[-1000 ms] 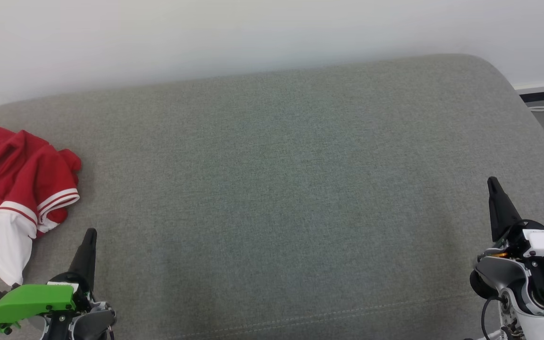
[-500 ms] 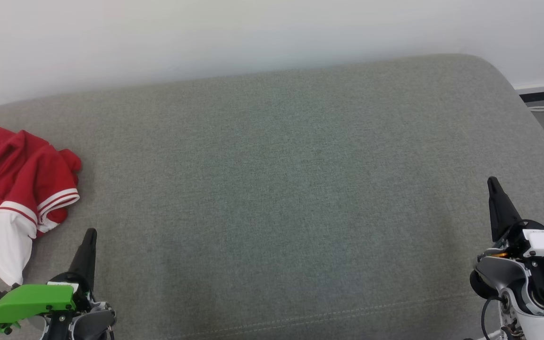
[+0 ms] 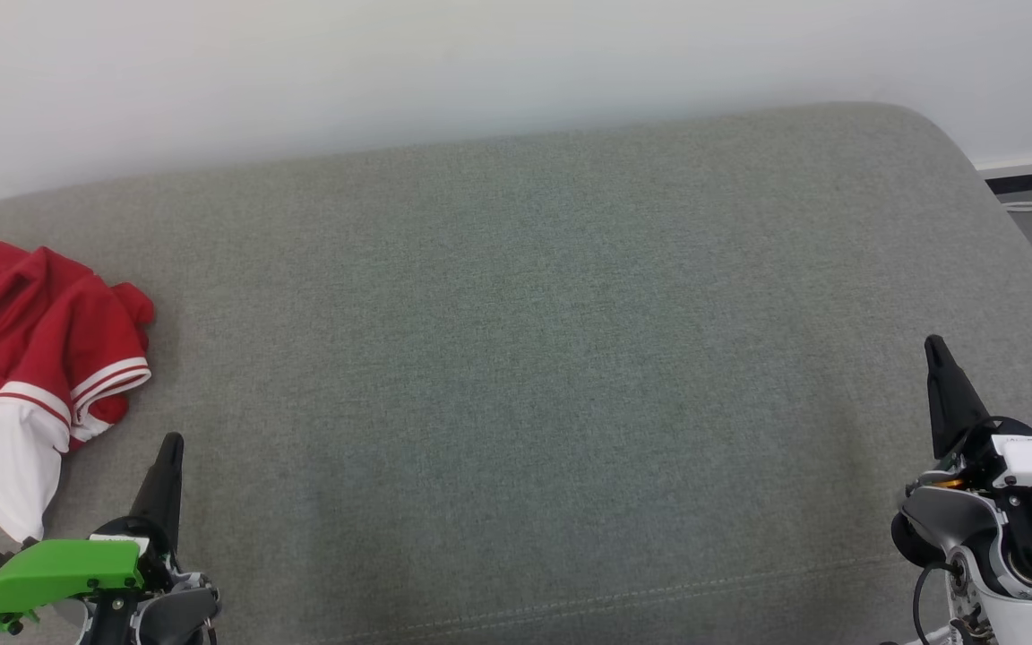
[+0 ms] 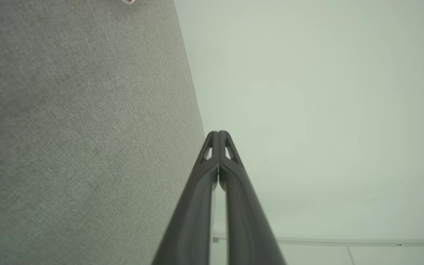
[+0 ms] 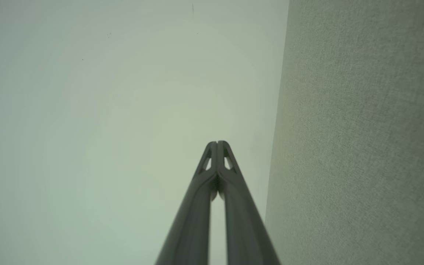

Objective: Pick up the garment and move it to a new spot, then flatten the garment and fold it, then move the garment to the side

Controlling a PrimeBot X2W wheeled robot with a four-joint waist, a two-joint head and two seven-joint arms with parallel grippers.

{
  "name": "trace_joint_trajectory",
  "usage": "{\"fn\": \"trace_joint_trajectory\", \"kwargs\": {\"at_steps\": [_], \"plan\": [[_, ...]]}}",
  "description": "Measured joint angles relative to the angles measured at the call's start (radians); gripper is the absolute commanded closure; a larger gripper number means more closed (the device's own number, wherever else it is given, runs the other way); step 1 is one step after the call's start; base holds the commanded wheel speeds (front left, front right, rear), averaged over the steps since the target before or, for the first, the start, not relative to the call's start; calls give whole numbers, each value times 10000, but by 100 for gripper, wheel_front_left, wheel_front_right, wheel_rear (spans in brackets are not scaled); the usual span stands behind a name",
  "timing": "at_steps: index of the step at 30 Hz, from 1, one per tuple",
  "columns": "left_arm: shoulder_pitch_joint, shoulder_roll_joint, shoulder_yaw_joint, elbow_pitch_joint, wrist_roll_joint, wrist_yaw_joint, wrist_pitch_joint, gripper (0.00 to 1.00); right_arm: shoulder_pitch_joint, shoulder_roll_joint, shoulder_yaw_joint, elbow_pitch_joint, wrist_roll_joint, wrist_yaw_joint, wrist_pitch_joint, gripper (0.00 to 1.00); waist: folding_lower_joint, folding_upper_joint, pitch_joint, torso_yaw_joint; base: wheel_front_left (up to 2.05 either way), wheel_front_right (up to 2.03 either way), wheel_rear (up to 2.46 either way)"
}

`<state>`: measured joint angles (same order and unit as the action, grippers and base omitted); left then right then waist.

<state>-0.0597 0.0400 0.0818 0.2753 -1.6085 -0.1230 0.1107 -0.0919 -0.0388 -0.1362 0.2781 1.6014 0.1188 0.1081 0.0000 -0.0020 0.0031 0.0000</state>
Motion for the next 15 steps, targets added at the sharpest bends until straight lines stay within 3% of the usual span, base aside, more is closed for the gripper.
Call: {"fn": "trace_joint_trajectory", "kwargs": {"at_steps": [15], "plan": [[0,0,0,0,0,0,0,100,0,0,0,0,0,0,0,100,0,0,0,0,0,0,0]]}}
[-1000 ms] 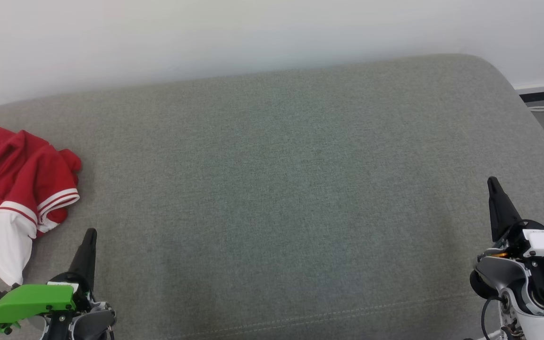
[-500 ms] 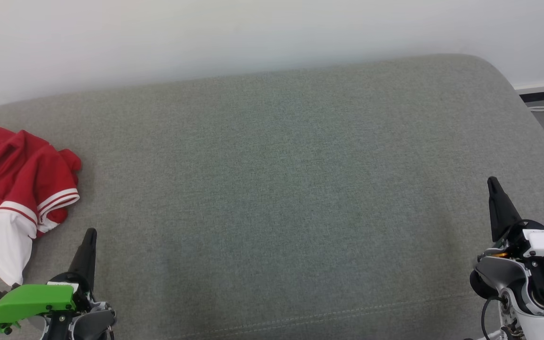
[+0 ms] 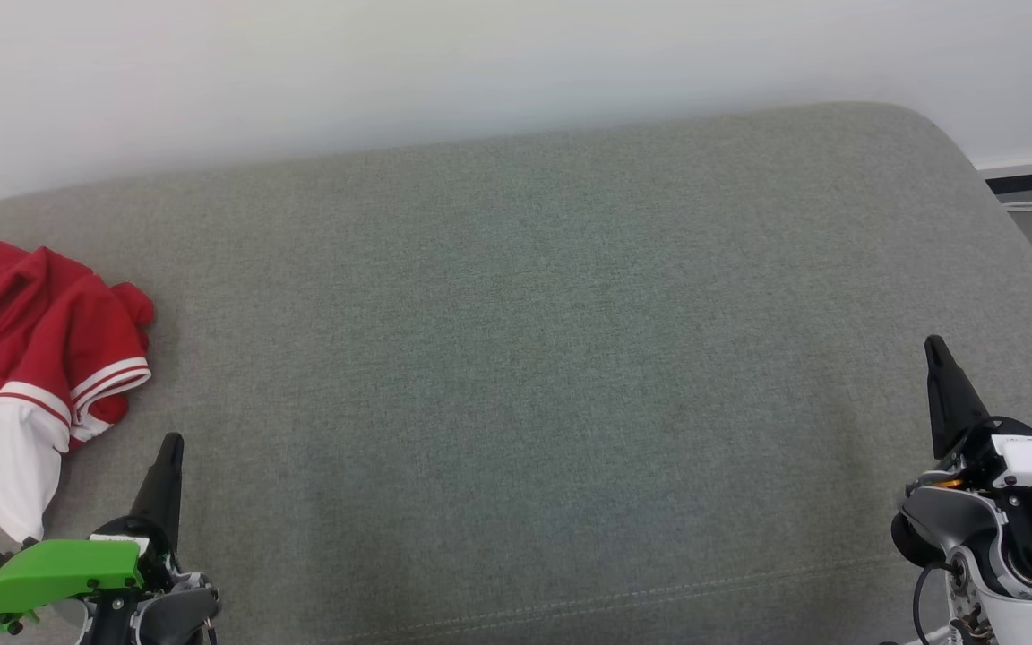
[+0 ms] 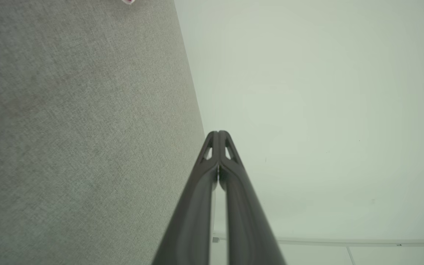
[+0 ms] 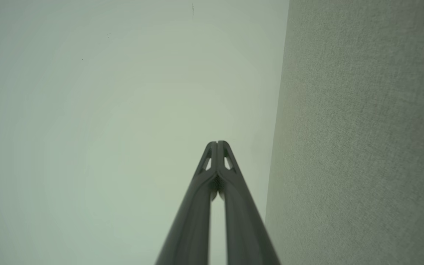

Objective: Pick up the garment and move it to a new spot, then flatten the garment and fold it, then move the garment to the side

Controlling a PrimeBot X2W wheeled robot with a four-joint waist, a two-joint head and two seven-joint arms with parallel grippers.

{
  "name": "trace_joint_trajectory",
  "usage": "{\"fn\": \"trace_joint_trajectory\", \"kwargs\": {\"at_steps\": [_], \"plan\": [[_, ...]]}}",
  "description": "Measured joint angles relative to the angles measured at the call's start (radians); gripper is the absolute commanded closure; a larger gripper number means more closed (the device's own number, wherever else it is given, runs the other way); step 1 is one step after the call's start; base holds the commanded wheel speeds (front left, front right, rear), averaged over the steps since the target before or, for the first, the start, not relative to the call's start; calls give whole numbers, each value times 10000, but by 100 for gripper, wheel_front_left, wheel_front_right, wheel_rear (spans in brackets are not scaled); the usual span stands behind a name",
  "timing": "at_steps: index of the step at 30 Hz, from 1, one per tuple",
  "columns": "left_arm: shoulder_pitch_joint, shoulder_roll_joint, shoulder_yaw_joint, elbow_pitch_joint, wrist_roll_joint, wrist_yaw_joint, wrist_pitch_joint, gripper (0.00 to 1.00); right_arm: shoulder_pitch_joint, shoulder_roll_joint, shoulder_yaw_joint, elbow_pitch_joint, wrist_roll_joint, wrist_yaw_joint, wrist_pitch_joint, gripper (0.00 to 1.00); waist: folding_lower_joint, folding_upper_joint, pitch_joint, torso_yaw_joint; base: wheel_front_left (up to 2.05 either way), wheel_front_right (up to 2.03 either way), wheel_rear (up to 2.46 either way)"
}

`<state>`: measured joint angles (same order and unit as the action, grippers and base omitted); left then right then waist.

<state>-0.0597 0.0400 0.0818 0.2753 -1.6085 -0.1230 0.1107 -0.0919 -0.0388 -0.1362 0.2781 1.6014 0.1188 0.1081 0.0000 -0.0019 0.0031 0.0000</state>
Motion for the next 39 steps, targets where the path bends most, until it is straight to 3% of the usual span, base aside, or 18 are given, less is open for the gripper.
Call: {"fn": "trace_joint_trajectory", "kwargs": {"at_steps": [25,26,39], "plan": [[0,0,0,0,0,0,0,100,0,0,0,0,0,0,0,100,0,0,0,0,0,0,0],[0,0,0,0,0,0,0,0,0,0,0,0,0,0,0,0,0,0,0,0,0,0,0],[481,-211,-173,387,15,12,-119,0,418,221,182,368,-21,-58,-125,0,0,0,8,5,0,0,0]]}}
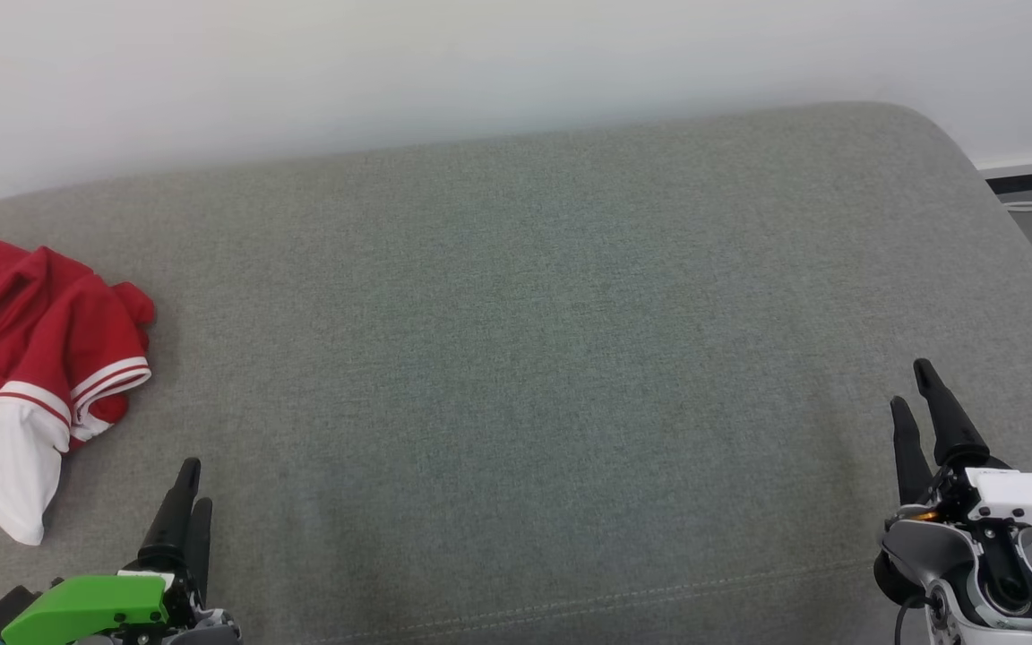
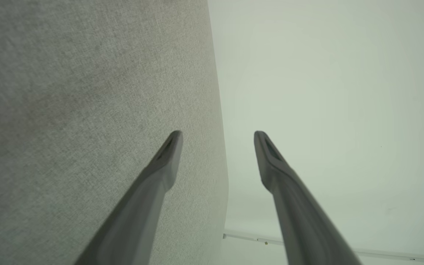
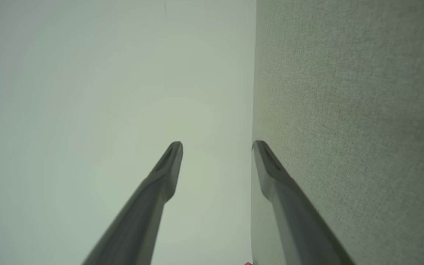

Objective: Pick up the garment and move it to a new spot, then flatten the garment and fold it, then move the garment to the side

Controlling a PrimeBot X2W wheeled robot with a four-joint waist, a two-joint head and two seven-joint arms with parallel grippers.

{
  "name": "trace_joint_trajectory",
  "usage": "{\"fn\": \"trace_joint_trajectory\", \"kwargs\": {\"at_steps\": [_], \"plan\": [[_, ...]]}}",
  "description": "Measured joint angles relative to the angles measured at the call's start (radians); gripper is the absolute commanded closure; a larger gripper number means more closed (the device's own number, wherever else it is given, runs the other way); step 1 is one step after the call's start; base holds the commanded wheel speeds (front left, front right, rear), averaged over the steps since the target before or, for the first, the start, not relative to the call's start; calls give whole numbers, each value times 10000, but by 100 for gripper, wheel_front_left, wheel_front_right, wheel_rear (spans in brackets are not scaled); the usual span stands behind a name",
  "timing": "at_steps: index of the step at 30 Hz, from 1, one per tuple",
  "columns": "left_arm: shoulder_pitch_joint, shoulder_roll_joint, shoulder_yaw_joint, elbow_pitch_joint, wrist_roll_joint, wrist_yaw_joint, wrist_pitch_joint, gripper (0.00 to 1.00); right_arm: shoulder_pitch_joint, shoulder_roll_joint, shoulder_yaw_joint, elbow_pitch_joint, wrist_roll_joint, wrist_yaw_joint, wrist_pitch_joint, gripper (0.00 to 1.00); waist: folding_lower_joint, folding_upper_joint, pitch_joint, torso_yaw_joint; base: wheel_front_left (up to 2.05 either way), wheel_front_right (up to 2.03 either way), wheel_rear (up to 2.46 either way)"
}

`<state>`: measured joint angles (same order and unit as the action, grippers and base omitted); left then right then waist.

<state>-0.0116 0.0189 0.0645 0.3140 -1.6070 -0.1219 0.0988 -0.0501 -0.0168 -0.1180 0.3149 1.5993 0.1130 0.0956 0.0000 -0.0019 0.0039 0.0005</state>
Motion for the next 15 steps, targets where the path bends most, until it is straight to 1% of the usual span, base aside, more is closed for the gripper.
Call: {"fn": "trace_joint_trajectory", "kwargs": {"at_steps": [7,15], "plan": [[20,2,-92,-94,36,0,-155,0,3,-8,263,-192,-186,0,-274,0,0,0,0,5,0,0,0],[101,13,-341,-320,362,0,-468,0,26,-186,635,-376,-865,2,-600,0,0,0,2,11,0,0,0]]}}
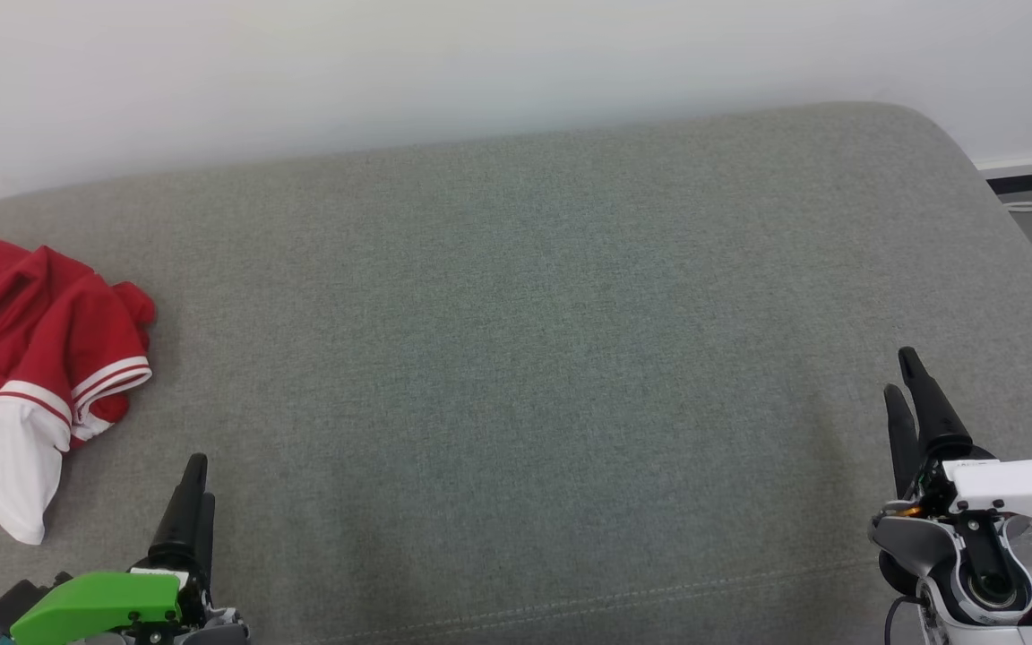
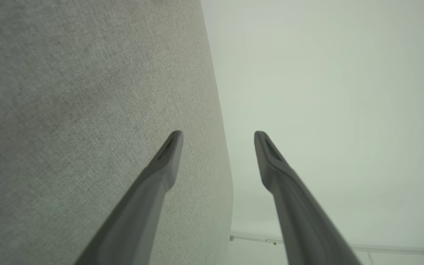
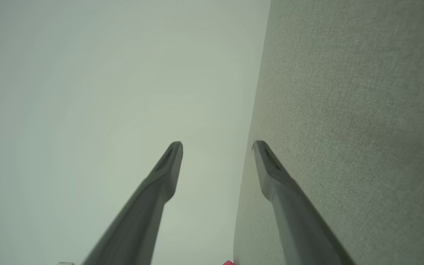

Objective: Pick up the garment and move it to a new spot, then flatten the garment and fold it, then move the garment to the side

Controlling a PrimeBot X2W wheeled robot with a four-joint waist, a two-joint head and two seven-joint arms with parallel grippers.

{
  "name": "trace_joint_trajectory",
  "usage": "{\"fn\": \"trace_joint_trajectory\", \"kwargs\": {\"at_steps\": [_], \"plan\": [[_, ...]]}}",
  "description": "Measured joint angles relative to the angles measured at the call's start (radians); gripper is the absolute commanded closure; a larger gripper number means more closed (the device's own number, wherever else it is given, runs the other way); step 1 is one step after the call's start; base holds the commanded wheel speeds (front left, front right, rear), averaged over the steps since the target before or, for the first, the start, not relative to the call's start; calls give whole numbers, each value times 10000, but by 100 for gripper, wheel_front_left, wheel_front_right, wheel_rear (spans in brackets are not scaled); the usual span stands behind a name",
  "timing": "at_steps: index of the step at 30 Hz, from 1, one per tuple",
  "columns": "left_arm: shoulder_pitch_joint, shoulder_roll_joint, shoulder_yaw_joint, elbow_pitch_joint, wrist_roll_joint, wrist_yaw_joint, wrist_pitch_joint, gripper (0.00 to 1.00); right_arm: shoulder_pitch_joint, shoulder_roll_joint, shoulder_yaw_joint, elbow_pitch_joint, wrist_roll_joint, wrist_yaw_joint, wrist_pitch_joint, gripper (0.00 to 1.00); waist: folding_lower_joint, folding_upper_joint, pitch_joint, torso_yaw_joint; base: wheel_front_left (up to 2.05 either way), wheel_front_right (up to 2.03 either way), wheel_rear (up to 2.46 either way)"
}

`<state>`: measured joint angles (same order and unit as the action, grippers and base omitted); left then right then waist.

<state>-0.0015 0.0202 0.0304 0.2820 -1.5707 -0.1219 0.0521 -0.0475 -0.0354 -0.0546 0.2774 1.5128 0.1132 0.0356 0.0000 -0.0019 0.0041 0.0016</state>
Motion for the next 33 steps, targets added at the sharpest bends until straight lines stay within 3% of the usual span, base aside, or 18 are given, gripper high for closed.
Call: {"fn": "trace_joint_trajectory", "kwargs": {"at_steps": [20,33], "plan": [[137,410,-621,-150,1820,0,-869,0,138,-598,857,-244,-2823,-19,-723,0,0,0,-22,0,0,0,0],[225,715,-970,-291,3770,92,-1354,0,138,-932,1323,-763,-5582,-462,-1164,0,0,0,-55,-14,0,0,0]]}}
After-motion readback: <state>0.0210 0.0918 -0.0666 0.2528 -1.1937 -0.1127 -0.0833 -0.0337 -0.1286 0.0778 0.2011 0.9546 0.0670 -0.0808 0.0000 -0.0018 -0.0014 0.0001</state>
